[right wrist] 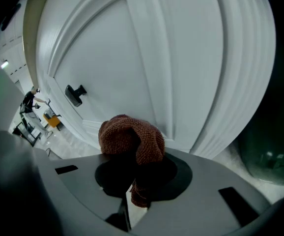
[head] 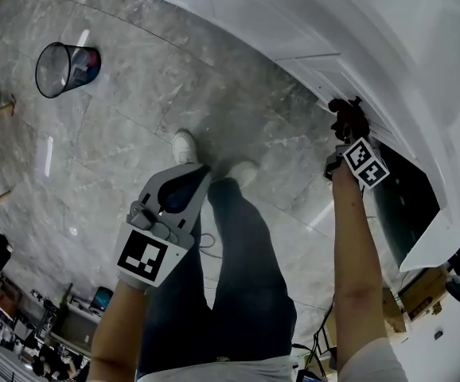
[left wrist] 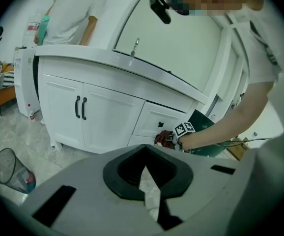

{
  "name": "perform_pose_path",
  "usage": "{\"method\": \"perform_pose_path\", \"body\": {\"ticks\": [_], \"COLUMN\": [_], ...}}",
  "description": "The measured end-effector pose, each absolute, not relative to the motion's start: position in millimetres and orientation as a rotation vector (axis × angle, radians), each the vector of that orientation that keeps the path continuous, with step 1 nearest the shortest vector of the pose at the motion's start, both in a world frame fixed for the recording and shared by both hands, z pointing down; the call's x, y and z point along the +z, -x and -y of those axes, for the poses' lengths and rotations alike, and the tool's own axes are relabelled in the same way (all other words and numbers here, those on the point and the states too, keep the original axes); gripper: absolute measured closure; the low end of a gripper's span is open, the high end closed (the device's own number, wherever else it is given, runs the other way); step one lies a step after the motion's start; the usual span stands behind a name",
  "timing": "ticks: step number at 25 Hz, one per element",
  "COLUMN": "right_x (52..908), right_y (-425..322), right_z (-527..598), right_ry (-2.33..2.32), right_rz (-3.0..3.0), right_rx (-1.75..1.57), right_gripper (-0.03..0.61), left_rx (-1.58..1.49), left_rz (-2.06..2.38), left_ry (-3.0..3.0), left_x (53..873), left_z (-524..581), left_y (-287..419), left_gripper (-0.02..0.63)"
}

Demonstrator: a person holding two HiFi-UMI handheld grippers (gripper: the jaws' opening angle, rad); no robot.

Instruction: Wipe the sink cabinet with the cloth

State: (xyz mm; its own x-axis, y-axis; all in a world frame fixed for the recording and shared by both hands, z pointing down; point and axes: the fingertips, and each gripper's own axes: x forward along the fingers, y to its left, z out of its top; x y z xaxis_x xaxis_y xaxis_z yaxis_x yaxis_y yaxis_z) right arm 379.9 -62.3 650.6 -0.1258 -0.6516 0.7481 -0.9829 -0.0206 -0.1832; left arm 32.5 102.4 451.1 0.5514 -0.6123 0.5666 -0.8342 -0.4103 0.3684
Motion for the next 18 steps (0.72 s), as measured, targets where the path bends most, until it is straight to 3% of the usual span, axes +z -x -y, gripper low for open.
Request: {"method": "perform_pose_path", "body": {"ticks": [18], "right_x": [616], "right_y": [-422], "right_z": [48], "right_ry": [-1.822], "right_rz": [1.764], "right_rx": [1.082], "right_gripper": [0.520], "left_rx": [0.457], "left_rz": [1.067], "left_ry": [-2.231], "left_x": [440], "left_z": [-106], "left_y": [-62], "left_gripper": [0.603]}}
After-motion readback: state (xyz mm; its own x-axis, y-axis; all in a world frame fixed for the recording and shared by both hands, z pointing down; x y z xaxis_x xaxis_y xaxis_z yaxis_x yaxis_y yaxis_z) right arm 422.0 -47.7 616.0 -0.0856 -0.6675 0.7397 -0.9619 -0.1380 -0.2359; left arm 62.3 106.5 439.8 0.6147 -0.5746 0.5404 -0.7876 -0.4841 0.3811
